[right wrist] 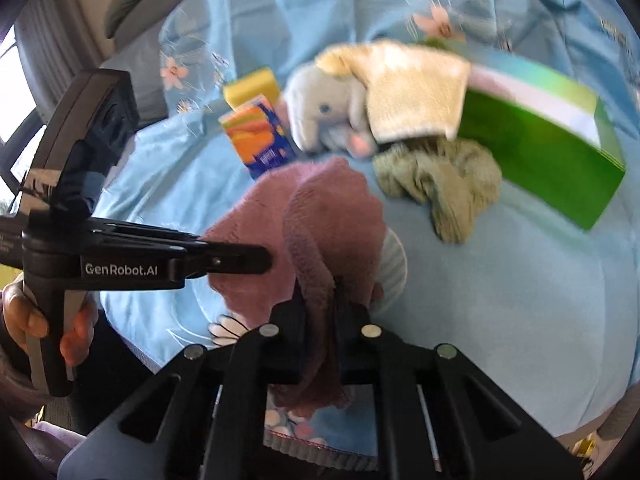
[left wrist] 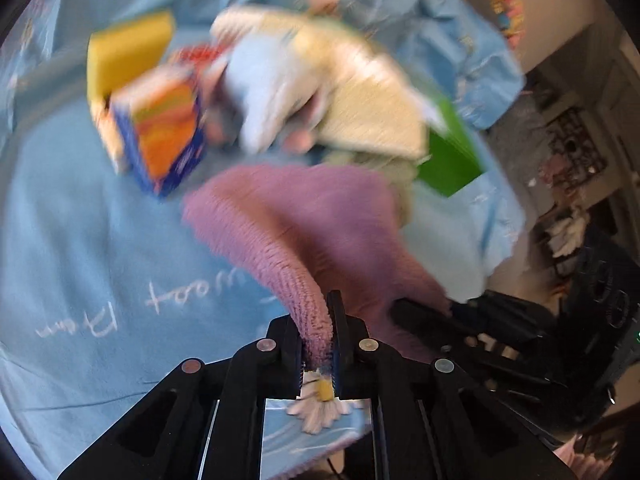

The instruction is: Organize soft objects

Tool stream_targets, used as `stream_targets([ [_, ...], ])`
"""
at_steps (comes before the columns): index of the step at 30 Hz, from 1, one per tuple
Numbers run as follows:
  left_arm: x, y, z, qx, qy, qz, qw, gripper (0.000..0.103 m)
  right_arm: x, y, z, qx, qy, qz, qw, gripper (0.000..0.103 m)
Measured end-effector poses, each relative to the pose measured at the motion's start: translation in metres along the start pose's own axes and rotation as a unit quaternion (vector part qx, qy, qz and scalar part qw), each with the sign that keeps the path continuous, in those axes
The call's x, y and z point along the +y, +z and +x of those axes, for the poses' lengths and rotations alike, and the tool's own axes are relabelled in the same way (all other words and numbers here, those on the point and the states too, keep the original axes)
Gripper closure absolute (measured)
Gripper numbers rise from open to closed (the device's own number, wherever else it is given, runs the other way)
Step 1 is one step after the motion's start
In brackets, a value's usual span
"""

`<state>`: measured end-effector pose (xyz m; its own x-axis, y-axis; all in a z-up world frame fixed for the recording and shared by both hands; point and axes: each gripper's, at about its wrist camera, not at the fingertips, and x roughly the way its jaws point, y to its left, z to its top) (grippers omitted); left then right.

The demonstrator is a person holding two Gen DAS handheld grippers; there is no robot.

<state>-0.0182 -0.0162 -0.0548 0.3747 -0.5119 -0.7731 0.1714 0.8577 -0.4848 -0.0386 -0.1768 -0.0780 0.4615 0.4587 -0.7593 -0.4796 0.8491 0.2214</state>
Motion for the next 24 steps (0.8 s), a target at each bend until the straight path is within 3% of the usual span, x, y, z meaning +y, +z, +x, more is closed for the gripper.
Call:
stream_targets([
  [8, -0.037, 0.024, -0.046, -0.060, -0.021, 0.044, 0.9970, 0.094, 0.007, 0.028, -0.047, -0.074, 0.024, 0.000, 0.997, 0.093],
  [13, -0.061, 0.059, -0.045, -0.074, -0.014, 0.074, 0.9944, 0.094, 0.005, 0.049, -0.068, -0.110, 0.015, -0.013, 0.994, 0.093],
  [19, -0.093, 0.109, -0.048, -0.087, -0.013, 0.098, 0.9913, 0.094, -0.025, 0.079, -0.091, -0.155, -0.014, -0.006, 0.988, 0.093],
  [24, -0.113, 0.154, -0.023, -0.075, -0.018, 0.105, 0.9915, 0.094, -0.054, 0.102, -0.096, -0.177, -0.040, 0.014, 0.983, 0.091],
])
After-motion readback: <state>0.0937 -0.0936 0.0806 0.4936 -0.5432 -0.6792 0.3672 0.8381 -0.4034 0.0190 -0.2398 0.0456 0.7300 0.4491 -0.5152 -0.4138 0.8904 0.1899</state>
